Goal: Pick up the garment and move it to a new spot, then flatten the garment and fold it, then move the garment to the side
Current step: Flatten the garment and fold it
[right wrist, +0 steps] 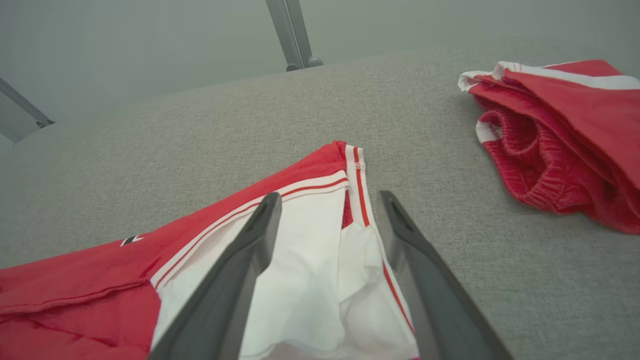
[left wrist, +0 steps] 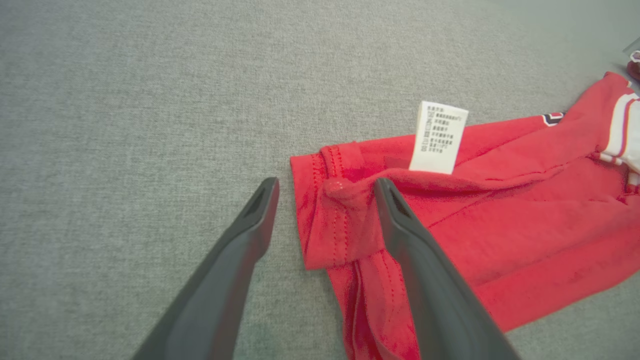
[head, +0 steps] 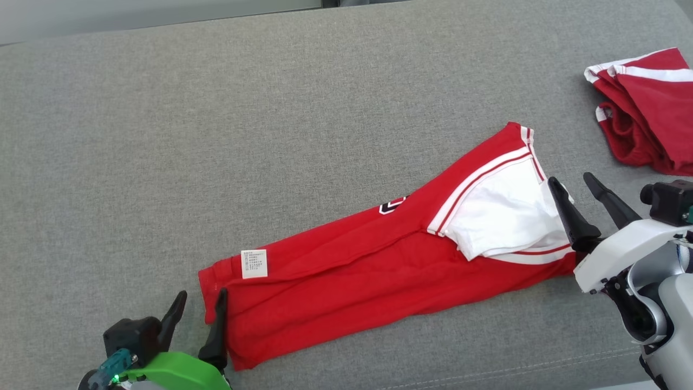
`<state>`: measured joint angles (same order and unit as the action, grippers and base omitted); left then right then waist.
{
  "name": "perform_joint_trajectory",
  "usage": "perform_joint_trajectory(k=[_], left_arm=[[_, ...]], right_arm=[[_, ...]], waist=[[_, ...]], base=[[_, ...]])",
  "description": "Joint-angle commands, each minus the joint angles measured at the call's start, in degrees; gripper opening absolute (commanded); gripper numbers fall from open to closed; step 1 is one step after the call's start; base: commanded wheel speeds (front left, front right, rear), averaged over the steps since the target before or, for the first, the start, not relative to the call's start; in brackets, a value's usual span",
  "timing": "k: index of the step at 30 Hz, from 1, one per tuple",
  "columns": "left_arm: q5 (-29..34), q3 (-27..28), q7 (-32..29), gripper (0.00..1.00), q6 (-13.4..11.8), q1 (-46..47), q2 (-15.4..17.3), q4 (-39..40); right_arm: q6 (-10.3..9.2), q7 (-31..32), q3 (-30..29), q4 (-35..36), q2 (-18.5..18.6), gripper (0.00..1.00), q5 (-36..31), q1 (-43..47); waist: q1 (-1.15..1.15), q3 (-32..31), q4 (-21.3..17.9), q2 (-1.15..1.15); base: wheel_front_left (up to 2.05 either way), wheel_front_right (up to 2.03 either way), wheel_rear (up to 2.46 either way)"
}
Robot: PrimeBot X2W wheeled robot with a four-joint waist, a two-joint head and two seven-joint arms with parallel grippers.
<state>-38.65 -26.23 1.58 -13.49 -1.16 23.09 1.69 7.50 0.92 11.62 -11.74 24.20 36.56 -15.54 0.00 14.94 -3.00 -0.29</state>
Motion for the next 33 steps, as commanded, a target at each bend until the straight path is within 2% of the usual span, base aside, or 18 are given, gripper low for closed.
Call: perform_joint_trajectory(k=[1, 6, 11, 14, 19, 25, 31, 32, 33], left_arm=[[1.1, 0.5, 1.2, 1.00, -0.6, -0.8, 0.0, -0.1], [4.4, 3.6, 10.5, 1.00, -5.2, -2.5, -2.1, -0.1], [9.4, 5.6, 13.5, 1.00, -6.6, -2.2, -4.6, 0.6], [12.4, 6.8, 13.7, 1.00, -5.8, -1.3, -6.8, 1.6], [17.1, 8.6, 13.6, 1.00, -3.1, -1.1, -10.7, 2.5], [20.3, 12.2, 13.6, 1.00, -0.3, -2.0, -14.5, 2.0], [23.0, 14.6, 13.6, 1.00, 2.7, -2.5, -17.0, 1.4], [23.3, 14.9, 13.6, 1.00, 3.1, -2.6, -17.4, 1.3], [23.4, 15.3, 13.6, 1.00, 3.5, -2.7, -17.7, 1.4]], right_arm=[[-0.04, 0.0, -0.6, 0.4, 0.0, 1.00, -0.5, 0.7], [-0.04, 2.7, -3.1, 0.2, 0.0, 1.00, -4.2, 0.9], [-0.05, 6.7, -2.8, -3.1, -0.8, 1.00, -7.4, -1.9], [-0.05, 7.7, -2.1, -6.6, -1.6, 1.00, -7.9, -3.7], [-0.05, 8.3, 0.4, -14.2, -0.8, 1.00, -8.7, -6.7], [-0.06, 6.5, 2.2, -22.2, -0.5, 1.00, -8.6, -9.0], [-0.05, 8.9, 6.9, -25.4, -0.4, 1.00, -3.1, -8.3], [-0.02, 9.5, 8.1, -24.9, -0.6, 0.17, -1.1, -8.0], [0.18, 10.2, 9.2, -24.1, -0.6, 0.00, 1.1, -7.7]], waist=[[0.00, -0.7, 0.1, 0.29], [0.00, -1.8, 0.1, 0.29], [0.00, -1.5, 1.2, 0.29], [0.00, -0.5, 2.4, 0.29], [0.00, 1.5, 4.6, 0.29], [0.00, 2.9, 6.0, 0.29], [0.00, 3.1, 6.1, 0.29], [0.00, 2.9, 6.0, 0.29], [0.00, 2.8, 5.9, 0.29]], base=[[0.00, 0.00, 0.00], [0.00, 0.00, 0.00], [0.00, 0.00, 0.00], [0.00, 0.00, 0.00], [0.00, 0.00, 0.00], [0.00, 0.00, 0.00], [0.00, 0.00, 0.00], [0.00, 0.00, 0.00], [0.00, 0.00, 0.00]])
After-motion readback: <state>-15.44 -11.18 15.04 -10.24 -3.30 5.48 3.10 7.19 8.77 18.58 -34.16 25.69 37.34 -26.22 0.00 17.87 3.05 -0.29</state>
